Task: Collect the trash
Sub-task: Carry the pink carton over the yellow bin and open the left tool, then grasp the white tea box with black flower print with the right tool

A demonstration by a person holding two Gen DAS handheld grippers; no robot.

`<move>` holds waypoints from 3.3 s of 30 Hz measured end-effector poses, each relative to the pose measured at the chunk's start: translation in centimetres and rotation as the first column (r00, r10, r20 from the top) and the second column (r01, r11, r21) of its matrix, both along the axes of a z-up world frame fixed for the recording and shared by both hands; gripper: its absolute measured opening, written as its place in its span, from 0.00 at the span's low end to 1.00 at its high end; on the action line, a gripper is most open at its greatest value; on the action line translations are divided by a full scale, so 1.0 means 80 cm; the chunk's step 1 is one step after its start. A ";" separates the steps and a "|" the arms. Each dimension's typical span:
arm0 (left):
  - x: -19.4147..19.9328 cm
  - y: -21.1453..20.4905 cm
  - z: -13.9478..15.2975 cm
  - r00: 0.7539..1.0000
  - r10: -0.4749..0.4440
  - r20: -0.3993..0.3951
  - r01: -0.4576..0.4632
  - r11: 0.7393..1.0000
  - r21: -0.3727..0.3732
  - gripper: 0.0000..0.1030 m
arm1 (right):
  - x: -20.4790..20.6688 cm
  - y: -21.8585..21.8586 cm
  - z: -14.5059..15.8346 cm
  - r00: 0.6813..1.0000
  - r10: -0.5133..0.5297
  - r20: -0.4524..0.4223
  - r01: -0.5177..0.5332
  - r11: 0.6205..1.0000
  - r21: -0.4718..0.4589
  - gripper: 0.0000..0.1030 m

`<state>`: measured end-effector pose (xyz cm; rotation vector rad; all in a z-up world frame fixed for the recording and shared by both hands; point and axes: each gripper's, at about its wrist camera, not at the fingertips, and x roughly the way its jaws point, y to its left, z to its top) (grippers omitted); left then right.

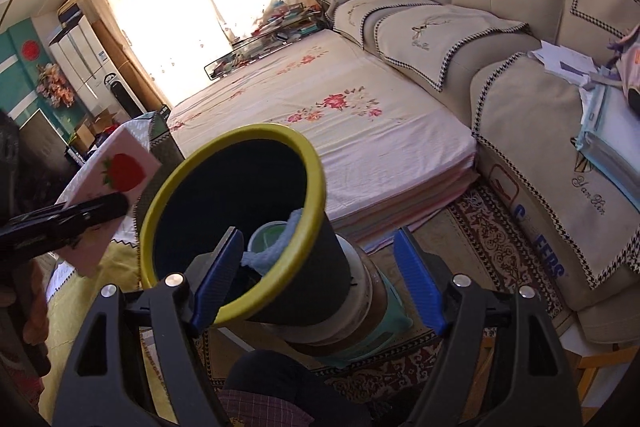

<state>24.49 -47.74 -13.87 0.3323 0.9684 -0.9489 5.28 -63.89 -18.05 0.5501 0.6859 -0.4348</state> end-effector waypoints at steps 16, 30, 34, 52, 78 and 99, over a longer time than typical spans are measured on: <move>-0.036 0.056 0.043 0.981 0.161 0.111 -0.148 0.982 -0.117 0.95 | 0.014 0.030 0.001 0.997 0.080 -0.003 -0.080 0.997 -0.008 0.78; -0.122 0.372 0.069 0.815 0.566 0.128 -0.533 0.817 -0.221 0.95 | 0.083 0.196 0.043 0.930 0.368 -0.006 -0.367 0.926 -0.093 0.88; -0.144 0.451 0.067 0.715 0.677 0.175 -0.640 0.734 -0.229 0.95 | 0.108 0.269 0.057 0.866 0.499 0.007 -0.496 0.862 -0.105 0.90; -0.171 0.598 0.040 0.617 0.781 0.095 -0.737 0.616 -0.278 0.95 | 0.245 0.550 0.072 0.708 0.702 -0.073 -0.703 0.692 -0.166 0.91; -0.154 0.582 0.019 0.670 0.741 0.043 -0.708 0.655 -0.266 0.95 | 0.267 0.441 0.064 0.850 0.517 -0.100 -0.526 0.837 -0.150 0.91; -0.153 0.571 0.015 0.694 0.719 0.030 -0.690 0.677 -0.255 0.95 | 0.289 0.481 0.025 0.819 0.522 -0.239 -0.563 0.810 -0.163 0.84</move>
